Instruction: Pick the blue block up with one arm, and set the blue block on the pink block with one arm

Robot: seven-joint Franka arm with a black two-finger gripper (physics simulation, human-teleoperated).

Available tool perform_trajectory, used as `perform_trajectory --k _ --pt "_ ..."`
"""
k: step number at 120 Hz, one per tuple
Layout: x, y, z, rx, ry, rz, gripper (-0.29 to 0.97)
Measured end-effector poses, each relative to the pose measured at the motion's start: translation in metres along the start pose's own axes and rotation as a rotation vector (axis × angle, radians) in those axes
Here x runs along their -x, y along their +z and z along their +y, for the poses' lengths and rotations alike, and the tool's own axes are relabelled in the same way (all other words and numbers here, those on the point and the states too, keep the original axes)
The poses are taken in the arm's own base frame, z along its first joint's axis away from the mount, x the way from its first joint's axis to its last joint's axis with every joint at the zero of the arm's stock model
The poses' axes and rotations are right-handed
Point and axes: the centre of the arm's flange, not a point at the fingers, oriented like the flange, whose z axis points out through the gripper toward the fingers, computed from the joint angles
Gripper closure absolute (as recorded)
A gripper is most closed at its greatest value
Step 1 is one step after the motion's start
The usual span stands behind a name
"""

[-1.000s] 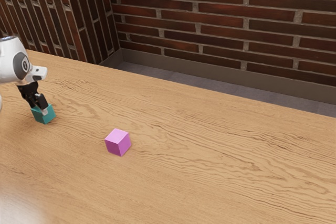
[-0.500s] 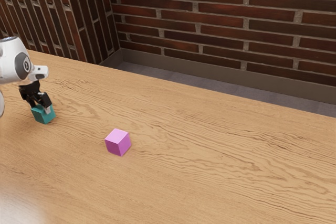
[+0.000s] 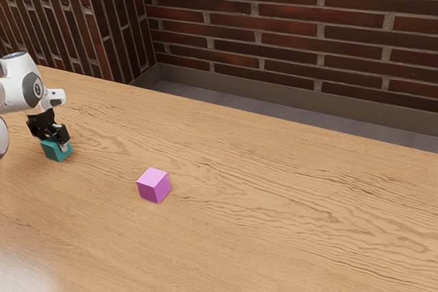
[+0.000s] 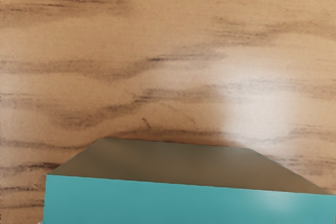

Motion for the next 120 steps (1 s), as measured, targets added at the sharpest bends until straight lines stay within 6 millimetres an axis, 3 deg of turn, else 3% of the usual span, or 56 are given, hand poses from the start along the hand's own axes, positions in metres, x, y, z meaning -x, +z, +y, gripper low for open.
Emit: perform_trajectory --k 38,48,56,64,72,85,92,98,107,120 --pt "-0.003 -0.004 0.002 -0.01 0.0 0.007 0.29" --pt "-0.003 -0.013 0.005 -0.014 0.002 0.014 0.3" --pt "-0.004 -0.033 0.018 -0.008 0.016 0.028 0.31" --pt "-0.003 -0.066 0.052 0.02 0.056 0.044 0.32" --pt "0.004 -0.105 0.112 0.056 0.127 0.061 0.32" --pt "0.012 -0.145 0.255 0.067 0.314 0.047 0.32" --pt "0.031 -0.149 0.312 0.069 0.38 0.021 0.32" --pt "0.05 -0.148 0.338 0.07 0.399 -0.002 0.33" --pt "0.059 -0.141 0.37 0.062 0.412 -0.031 0.32" --pt "0.058 -0.126 0.388 0.043 0.371 -0.05 0.32"
